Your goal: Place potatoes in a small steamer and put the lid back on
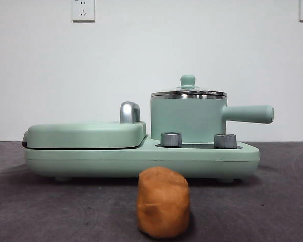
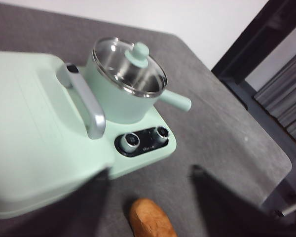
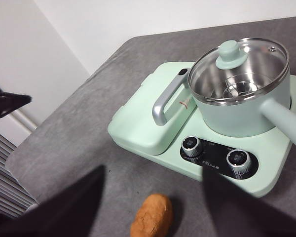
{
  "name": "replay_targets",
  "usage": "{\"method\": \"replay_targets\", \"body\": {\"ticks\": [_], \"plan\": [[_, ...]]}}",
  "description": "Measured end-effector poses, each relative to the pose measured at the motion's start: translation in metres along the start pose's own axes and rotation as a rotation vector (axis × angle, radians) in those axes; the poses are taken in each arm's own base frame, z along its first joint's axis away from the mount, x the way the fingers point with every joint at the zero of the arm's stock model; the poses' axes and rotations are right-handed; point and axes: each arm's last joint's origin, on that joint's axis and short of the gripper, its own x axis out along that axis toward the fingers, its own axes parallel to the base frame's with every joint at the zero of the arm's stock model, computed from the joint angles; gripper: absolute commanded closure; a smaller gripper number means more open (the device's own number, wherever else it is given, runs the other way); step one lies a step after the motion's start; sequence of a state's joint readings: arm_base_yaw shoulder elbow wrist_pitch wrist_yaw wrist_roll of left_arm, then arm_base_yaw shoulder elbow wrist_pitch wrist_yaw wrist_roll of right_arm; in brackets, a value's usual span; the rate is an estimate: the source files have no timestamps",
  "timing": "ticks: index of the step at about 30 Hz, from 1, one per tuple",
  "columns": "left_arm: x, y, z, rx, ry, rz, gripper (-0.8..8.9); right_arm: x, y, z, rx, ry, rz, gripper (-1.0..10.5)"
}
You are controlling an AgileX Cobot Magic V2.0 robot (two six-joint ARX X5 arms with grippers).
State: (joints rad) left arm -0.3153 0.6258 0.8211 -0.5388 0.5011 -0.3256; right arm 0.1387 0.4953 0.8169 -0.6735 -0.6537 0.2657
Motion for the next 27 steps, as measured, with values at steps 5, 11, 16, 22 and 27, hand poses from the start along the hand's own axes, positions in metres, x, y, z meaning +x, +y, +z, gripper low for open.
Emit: {"method": "replay_targets", "body": {"ticks": [5, 11, 16, 22, 27], "plan": [[0.008, -0.002, 0.005, 0.002, 0.025, -0.021, 4.02, 0.0, -0.001, -0.002, 0.015, 0.02, -0.005, 4.9], [0.025, 0.001, 0.003, -0.017, 0.101, -0.037, 4.02, 0.0, -0.001, -0.005, 0.035, 0.044, -0.012, 4.8], [0.037, 0.001, 0.003, -0.021, 0.14, -0.054, 3.98, 0.0, -0.001, -0.006, 0.039, 0.049, -0.013, 4.8], [0.058, -0.001, 0.019, -0.016, 0.167, -0.068, 3.4, 0.0, -0.001, -0.006, 0.038, 0.048, -0.014, 4.8], [0.083, -0.007, 0.044, 0.02, 0.224, -0.075, 3.4, 0.0, -0.001, -0.006, 0.039, 0.049, -0.013, 4.8]]}}
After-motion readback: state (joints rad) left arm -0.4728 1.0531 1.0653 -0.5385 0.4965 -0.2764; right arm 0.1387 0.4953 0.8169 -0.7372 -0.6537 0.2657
